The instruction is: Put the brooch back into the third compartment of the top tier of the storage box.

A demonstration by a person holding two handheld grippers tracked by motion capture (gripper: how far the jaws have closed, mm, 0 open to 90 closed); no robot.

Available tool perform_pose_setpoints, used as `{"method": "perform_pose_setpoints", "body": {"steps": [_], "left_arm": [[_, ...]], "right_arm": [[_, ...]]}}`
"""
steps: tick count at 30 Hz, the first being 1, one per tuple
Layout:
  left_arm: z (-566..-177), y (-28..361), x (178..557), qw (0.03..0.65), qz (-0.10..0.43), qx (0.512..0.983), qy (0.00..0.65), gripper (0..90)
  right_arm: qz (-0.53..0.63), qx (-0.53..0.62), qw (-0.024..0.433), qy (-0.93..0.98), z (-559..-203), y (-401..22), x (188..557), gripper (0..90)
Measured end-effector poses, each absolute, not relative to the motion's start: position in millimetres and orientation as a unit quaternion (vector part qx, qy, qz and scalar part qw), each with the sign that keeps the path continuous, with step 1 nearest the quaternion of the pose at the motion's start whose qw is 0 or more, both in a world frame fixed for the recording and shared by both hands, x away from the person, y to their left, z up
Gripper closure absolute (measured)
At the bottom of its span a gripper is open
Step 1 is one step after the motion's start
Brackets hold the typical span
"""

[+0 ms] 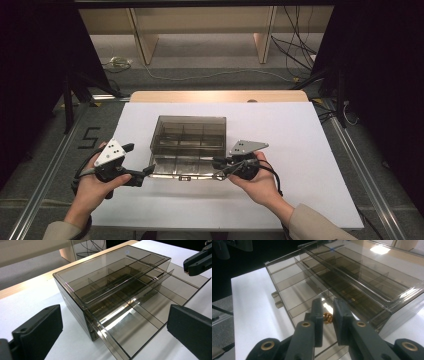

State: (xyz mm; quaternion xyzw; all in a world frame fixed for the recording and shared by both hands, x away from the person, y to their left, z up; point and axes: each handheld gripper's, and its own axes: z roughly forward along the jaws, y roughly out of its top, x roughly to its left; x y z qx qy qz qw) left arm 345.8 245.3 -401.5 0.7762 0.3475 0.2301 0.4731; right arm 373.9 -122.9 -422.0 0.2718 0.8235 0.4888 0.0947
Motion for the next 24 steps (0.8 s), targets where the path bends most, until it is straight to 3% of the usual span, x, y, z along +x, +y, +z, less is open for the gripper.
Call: {"method": "perform_pose_setpoints", "body": {"steps": [24], "left_arm": [[-401.7, 245.0, 345.7, 0.471, 0.229, 0.778, 0.346, 0.0]], "right_arm": [[0.48, 0.273, 0.093, 0.828, -426.1, -121.6, 374.7, 80.0]]}}
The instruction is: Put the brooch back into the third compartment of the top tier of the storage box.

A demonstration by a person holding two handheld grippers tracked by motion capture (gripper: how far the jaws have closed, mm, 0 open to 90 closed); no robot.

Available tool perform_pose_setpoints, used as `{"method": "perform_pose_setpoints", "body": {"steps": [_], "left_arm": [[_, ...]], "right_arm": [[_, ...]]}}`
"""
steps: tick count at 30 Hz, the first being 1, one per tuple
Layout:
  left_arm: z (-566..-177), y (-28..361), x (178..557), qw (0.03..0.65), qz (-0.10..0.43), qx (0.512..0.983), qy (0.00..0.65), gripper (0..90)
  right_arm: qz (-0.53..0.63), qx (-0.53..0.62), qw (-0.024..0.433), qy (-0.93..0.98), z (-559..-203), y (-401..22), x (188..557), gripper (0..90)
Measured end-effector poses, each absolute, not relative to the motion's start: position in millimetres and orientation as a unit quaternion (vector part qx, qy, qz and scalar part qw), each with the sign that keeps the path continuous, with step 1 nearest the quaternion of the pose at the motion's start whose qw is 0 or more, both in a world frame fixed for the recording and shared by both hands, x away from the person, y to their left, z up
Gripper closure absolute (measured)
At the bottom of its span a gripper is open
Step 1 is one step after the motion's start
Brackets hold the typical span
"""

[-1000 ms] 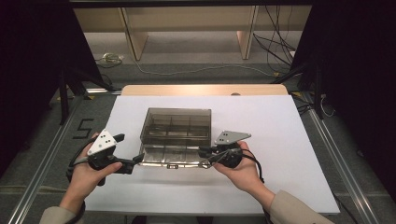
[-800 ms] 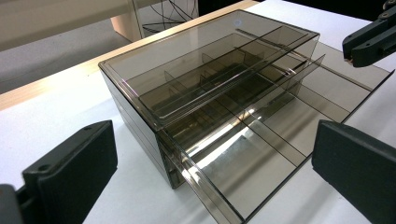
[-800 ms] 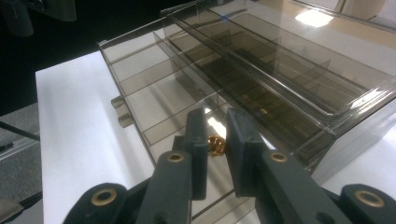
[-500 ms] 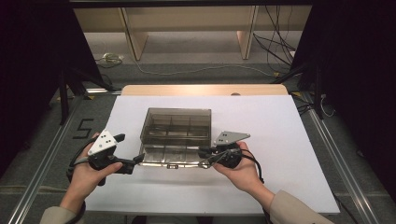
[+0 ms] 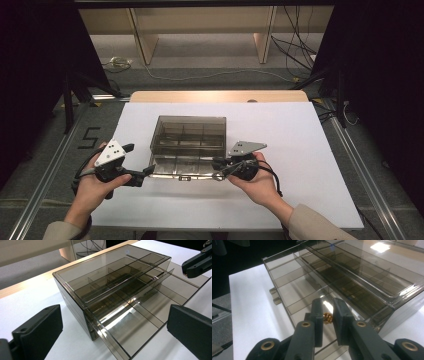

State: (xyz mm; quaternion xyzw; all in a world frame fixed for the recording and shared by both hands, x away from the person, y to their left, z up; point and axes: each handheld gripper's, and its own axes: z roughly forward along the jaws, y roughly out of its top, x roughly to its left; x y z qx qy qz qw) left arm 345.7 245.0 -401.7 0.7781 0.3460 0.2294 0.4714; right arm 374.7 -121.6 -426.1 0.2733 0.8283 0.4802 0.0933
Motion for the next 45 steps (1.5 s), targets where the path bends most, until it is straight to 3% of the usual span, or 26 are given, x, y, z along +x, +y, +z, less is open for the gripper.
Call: {"method": "perform_pose_setpoints", "body": {"steps": [32, 37, 45], "left_arm": [[-402.2, 244.2, 345.6, 0.47, 0.229, 0.78, 0.344, 0.0], [-402.0, 243.9, 345.5, 0.47, 0.229, 0.78, 0.344, 0.0], [-401.6, 240.2, 342.2, 0.473, 0.228, 0.78, 0.339, 1.1]], "right_arm": [[0.478, 0.279, 0.095, 0.827, -429.6, -121.6, 376.4, 78.1], [0.48, 0.279, 0.095, 0.826, -429.1, -121.9, 376.5, 75.8], [0.497, 0.295, 0.099, 0.81, -423.2, -130.0, 378.5, 62.2]]}}
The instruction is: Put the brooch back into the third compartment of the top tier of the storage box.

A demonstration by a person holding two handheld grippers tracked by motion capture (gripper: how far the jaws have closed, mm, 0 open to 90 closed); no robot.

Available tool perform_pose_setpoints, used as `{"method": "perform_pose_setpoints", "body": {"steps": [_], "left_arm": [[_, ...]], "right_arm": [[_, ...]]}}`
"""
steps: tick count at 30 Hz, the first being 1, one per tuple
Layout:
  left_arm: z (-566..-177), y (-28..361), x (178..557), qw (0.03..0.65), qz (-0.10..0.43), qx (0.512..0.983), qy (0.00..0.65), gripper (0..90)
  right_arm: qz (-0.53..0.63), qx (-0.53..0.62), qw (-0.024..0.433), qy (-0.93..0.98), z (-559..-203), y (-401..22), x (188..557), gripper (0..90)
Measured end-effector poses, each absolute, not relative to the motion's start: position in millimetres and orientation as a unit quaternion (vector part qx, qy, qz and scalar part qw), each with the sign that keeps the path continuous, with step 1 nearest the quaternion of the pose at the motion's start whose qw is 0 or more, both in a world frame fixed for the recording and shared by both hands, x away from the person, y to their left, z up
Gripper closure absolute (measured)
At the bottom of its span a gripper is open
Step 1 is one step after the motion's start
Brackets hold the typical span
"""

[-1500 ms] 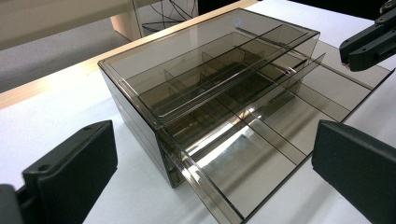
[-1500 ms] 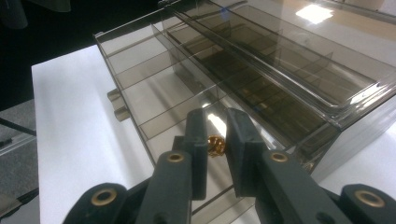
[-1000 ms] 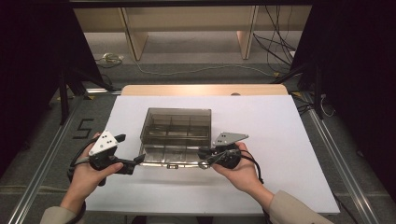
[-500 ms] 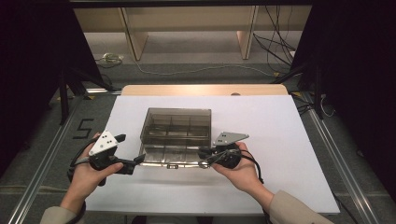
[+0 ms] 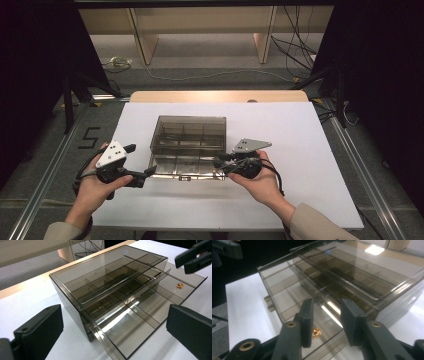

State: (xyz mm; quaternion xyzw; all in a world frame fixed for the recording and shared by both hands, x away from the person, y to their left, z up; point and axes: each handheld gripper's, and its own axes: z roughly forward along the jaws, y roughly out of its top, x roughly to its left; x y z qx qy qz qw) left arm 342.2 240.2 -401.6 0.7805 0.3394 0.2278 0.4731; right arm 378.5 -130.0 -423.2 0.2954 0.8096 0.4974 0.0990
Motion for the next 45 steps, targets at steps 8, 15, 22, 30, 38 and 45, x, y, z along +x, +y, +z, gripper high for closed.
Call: {"method": "perform_pose_setpoints", "body": {"steps": [8, 15, 22, 30, 38, 45], "left_arm": [[-400.4, 234.8, 335.0, 0.485, 0.228, 0.773, 0.34, 11.1], [-398.1, 224.5, 325.7, 0.496, 0.227, 0.765, 0.343, 22.4], [-398.7, 212.1, 318.8, 0.503, 0.222, 0.762, 0.342, 25.2], [-401.8, 207.4, 315.8, 0.511, 0.219, 0.754, 0.35, 24.8], [-405.6, 204.8, 311.2, 0.508, 0.22, 0.755, 0.351, 24.3], [-407.2, 205.1, 311.0, 0.506, 0.22, 0.755, 0.354, 23.9]], "right_arm": [[0.513, 0.313, 0.086, 0.794, -419.6, -145.6, 381.3, 38.7], [0.505, 0.328, 0.103, 0.792, -421.4, -165.0, 379.3, 28.1], [0.5, 0.351, 0.116, 0.783, -425.6, -189.1, 378.1, 25.8], [0.49, 0.372, 0.129, 0.778, -429.4, -212.8, 374.7, 24.3], [0.492, 0.38, 0.131, 0.772, -429.0, -222.7, 373.8, 24.2], [0.494, 0.385, 0.129, 0.769, -429.7, -223.6, 377.2, 24.5]]}}
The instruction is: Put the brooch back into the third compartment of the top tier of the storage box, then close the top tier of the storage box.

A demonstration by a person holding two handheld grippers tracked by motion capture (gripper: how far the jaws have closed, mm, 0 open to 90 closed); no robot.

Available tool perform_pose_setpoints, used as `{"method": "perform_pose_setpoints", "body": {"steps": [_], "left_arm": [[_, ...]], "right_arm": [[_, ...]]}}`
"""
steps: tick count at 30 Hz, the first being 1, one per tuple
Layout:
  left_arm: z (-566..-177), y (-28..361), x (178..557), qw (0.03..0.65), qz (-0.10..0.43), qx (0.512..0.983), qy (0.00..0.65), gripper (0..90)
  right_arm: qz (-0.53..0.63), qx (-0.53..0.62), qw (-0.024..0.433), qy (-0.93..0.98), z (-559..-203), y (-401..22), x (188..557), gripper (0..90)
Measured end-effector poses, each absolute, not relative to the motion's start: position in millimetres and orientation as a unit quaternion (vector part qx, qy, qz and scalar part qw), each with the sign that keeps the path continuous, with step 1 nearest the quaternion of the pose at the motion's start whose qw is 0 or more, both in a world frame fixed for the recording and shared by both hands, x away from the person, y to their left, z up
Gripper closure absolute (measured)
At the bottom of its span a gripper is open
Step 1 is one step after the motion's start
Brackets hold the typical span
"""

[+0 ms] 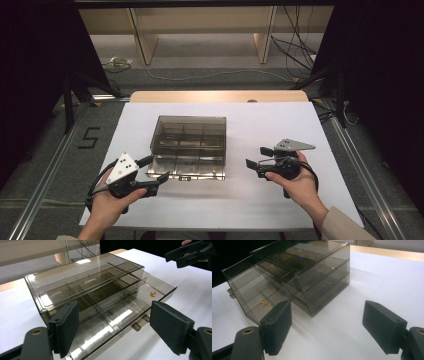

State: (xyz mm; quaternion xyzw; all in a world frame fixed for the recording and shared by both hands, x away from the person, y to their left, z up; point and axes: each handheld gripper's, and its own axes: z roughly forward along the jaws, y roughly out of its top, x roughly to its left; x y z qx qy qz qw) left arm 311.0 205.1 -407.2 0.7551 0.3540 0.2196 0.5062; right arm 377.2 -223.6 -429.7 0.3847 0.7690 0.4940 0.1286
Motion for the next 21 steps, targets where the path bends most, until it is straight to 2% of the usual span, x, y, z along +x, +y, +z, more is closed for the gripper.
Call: {"method": "perform_pose_setpoints", "body": {"steps": [7, 12, 14, 15, 16, 17, 21], "left_arm": [[-406.4, 203.1, 310.5, 0.509, 0.216, 0.756, 0.351, 25.2], [-407.8, 200.9, 310.4, 0.506, 0.212, 0.761, 0.346, 29.5], [-408.5, 201.9, 310.8, 0.504, 0.212, 0.761, 0.35, 35.3], [-408.5, 201.9, 310.8, 0.504, 0.212, 0.761, 0.35, 41.0], [-408.1, 202.2, 311.4, 0.504, 0.211, 0.76, 0.351, 41.0], [-406.7, 202.7, 312.3, 0.504, 0.215, 0.757, 0.355, 50.9], [-406.8, 201.8, 311.6, 0.499, 0.219, 0.762, 0.35, 70.9]], "right_arm": [[0.495, 0.39, 0.129, 0.766, -430.9, -227.2, 379.4, 24.8], [0.494, 0.394, 0.134, 0.763, -431.4, -230.9, 379.6, 24.7], [0.492, 0.394, 0.134, 0.765, -432.4, -231.8, 380.2, 24.8], [0.492, 0.394, 0.135, 0.765, -432.9, -232.3, 380.7, 25.1], [0.492, 0.394, 0.135, 0.765, -432.9, -232.3, 380.7, 25.1], [0.491, 0.396, 0.133, 0.764, -434.1, -233.3, 381.4, 25.3], [0.492, 0.397, 0.131, 0.764, -435.9, -235.4, 382.5, 25.6]]}}
